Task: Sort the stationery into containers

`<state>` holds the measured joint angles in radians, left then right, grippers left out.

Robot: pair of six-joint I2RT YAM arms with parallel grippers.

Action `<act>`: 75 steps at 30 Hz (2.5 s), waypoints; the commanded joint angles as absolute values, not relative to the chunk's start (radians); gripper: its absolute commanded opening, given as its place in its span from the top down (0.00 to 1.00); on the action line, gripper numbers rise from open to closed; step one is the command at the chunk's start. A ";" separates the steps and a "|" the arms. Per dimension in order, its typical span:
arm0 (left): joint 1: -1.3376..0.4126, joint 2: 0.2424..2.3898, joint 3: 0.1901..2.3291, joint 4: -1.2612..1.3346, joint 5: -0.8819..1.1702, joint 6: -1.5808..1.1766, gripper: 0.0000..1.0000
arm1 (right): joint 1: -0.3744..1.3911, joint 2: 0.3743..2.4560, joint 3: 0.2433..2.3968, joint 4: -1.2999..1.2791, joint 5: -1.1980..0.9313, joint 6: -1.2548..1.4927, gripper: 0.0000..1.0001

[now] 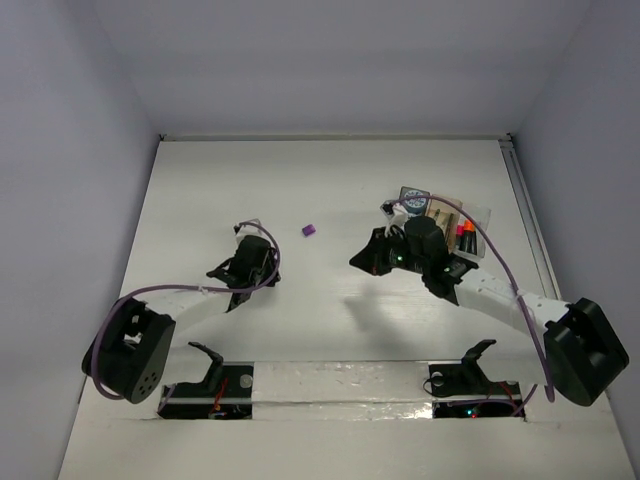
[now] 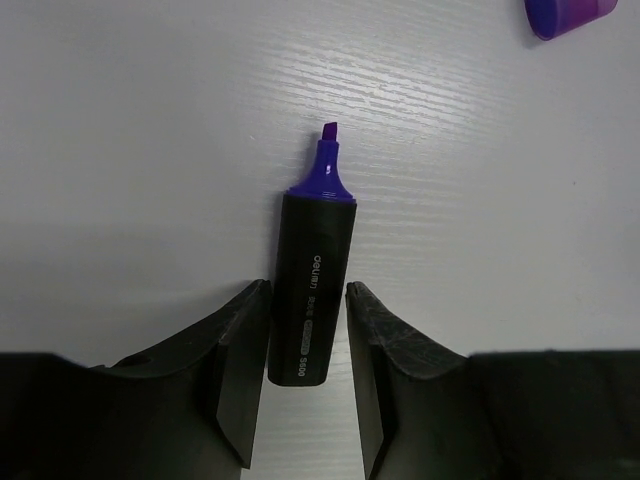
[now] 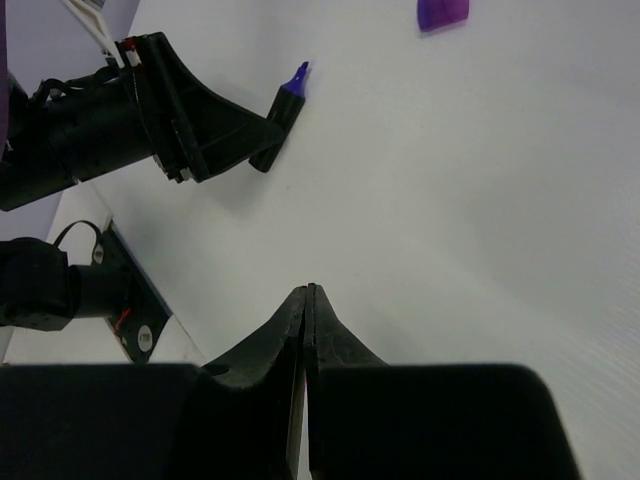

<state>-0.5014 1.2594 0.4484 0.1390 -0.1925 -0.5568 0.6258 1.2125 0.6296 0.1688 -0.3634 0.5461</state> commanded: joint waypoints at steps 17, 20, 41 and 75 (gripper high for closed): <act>-0.494 1.261 0.419 0.284 -0.091 -0.577 1.00 | 0.657 1.414 0.736 0.382 -0.429 0.661 0.43; -0.494 1.247 0.410 0.284 -0.087 -0.586 1.00 | 0.657 1.483 0.784 0.400 -0.408 0.658 0.42; -0.485 0.812 0.338 0.203 -0.123 -0.627 0.98 | 0.873 2.083 1.439 -0.228 -0.020 0.380 0.43; -0.476 0.617 0.204 0.408 0.232 -0.722 0.81 | 0.890 1.758 1.327 -0.043 -0.047 0.560 0.91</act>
